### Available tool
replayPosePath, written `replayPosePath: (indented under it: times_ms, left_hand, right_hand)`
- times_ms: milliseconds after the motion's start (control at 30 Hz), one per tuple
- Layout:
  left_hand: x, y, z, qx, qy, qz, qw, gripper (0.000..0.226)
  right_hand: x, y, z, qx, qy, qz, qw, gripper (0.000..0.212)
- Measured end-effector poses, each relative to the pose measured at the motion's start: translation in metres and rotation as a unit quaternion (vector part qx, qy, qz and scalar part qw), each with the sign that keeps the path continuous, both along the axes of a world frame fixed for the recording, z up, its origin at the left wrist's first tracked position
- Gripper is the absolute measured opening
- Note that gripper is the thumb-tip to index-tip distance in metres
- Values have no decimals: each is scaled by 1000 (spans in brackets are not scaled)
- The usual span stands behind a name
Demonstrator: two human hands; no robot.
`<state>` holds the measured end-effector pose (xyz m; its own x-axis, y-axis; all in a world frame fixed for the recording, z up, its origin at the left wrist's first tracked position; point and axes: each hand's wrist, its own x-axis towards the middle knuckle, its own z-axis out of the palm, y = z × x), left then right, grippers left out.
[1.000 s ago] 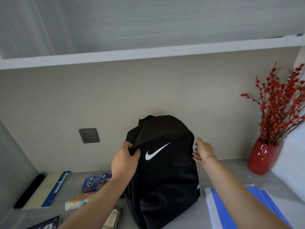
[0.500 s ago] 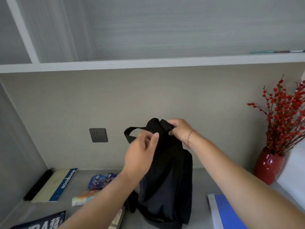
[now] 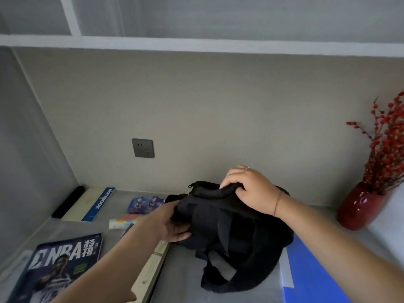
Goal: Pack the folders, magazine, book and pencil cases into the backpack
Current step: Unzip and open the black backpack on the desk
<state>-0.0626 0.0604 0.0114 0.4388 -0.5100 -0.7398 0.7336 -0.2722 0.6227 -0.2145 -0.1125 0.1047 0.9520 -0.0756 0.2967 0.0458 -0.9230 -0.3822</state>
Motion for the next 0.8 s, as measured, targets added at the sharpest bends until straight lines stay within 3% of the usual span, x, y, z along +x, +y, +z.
replayPosePath:
  times_ms: [67,133,200,267,400,567,667,800]
  left_hand:
    - [-17,6,-12,12,-5,-1,1000,17]
    - [-34,10,-19,-20,-8,20,1000,7]
    - [-55,11,-21,-55,-26,60,996,12]
    - [-74,8,-21,-71,-70,91,991,17]
    - [-103,5,-26,-95,-154,88,980,15]
    - [-129,7,-35,-122,-204,41,970,20]
    - [-129,12,-42,-113,-208,21,971,20]
    - [-124,15,-47,-103,-209,20,972,13]
  right_hand:
    - [-20,6,5,42,114,41,992,46]
    - [-35,9,17,71,265,96,957,32]
    - [-41,14,25,128,362,122,915,28]
    - [-36,17,22,176,358,82,913,35]
    - [-8,33,5,114,191,-51,974,30]
    - [24,51,-21,-51,284,-140,947,51]
    - [28,54,-30,-87,319,-191,924,39]
    - [19,58,-38,-64,315,-176,931,20]
